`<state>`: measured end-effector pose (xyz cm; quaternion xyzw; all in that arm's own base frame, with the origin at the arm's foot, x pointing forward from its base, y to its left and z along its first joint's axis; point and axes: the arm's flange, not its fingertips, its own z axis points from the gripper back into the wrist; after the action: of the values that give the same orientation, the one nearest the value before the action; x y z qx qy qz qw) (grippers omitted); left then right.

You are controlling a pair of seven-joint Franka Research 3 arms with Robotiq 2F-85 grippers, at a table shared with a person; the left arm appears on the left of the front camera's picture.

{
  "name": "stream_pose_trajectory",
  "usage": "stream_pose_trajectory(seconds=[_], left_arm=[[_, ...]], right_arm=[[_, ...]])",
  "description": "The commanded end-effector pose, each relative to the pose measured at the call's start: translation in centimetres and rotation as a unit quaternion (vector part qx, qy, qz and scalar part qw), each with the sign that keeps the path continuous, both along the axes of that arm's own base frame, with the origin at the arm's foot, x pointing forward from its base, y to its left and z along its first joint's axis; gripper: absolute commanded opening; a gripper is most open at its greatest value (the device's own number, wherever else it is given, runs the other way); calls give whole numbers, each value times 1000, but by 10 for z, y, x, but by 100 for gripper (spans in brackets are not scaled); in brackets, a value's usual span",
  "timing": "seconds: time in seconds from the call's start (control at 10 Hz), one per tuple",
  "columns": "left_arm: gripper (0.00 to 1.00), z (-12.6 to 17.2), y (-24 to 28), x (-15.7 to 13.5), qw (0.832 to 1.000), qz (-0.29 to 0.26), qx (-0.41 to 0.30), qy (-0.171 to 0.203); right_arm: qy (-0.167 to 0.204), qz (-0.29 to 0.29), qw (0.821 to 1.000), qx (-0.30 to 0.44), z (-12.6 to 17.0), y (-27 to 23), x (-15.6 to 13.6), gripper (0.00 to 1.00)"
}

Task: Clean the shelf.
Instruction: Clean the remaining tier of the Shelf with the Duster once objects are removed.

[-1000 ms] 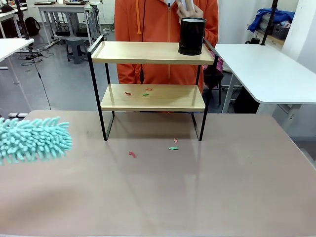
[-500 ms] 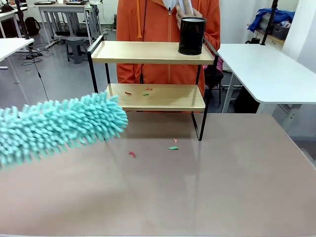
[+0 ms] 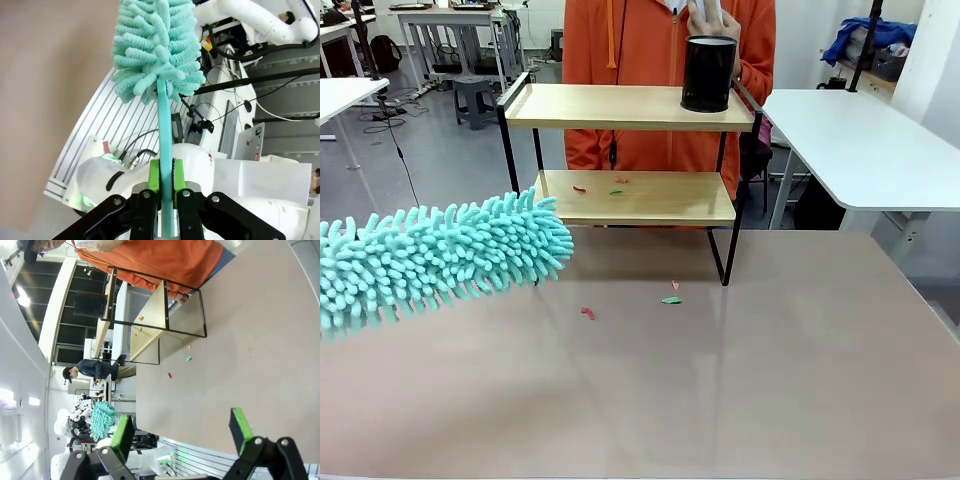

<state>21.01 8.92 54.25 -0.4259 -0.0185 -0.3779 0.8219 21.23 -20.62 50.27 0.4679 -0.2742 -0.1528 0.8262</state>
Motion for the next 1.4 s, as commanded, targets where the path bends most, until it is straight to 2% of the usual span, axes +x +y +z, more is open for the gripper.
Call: stream_pose_trajectory(seconds=[0.0, 0.2, 0.3, 0.7, 0.8, 1.0, 1.1, 1.3], left_arm=[[12, -3, -29, -9, 1000, -15, -7, 1], [12, -1, -80, -15, 1000, -11, 4, -9], [12, 2, -107, -15, 999, 39, 18, -29], [12, -2, -165, 1, 982, 159, 104, -13], [12, 0, -172, 6, 975, 190, 110, -28], [12, 9, -172, 16, 967, 239, 64, -61], [12, 12, -167, 12, 976, 186, 111, -38], [12, 12, -167, 12, 976, 186, 111, -38]], right_arm=[[-18, 4, 1000, 2, 1, 1, 2, 100], [-18, 4, 1000, 2, 1, 1, 2, 100], [-18, 4, 1000, 2, 1, 1, 2, 100], [-18, 4, 1000, 2, 1, 1, 2, 100], [-18, 4, 1000, 2, 1, 1, 2, 100], [-18, 4, 1000, 2, 1, 1, 2, 100], [-18, 4, 1000, 2, 1, 1, 2, 100], [-18, 4, 1000, 2, 1, 1, 2, 100]])
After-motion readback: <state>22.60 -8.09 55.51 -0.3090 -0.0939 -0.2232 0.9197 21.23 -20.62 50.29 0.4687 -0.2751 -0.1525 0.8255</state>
